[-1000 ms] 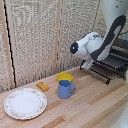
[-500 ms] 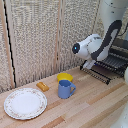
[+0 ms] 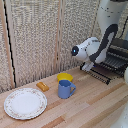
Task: Position your gripper near the tray handle while precisely lining it up. Firmly yet gently grip the handle, ensuring a strong hold. Slide the tray into the oven in a steady manner until it's entirely inside. Relinquish the handle as it sits within the oven and extract your gripper with care.
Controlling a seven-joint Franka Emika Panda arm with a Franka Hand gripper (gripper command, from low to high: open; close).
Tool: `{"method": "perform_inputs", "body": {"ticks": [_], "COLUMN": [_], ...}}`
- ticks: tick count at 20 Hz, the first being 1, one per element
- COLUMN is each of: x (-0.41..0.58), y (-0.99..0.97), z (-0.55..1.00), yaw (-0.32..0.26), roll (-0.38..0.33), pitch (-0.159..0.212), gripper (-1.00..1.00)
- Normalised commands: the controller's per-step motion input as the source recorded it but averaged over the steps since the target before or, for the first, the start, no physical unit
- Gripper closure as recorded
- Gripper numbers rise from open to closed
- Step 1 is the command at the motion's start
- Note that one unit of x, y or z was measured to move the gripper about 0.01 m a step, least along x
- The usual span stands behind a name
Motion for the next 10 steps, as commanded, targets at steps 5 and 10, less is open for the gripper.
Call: {"method": "perform_inputs", "body": {"ticks": [5,10], "x": [0.05,0.0], "y": [-0.17,0.01], "z": [0.0,0.0], "yaw": [0.0,0.0], "roll": [-0.053,-0.168], "pitch": [0.011,0.0], "gripper": [1.0,1.0]}}
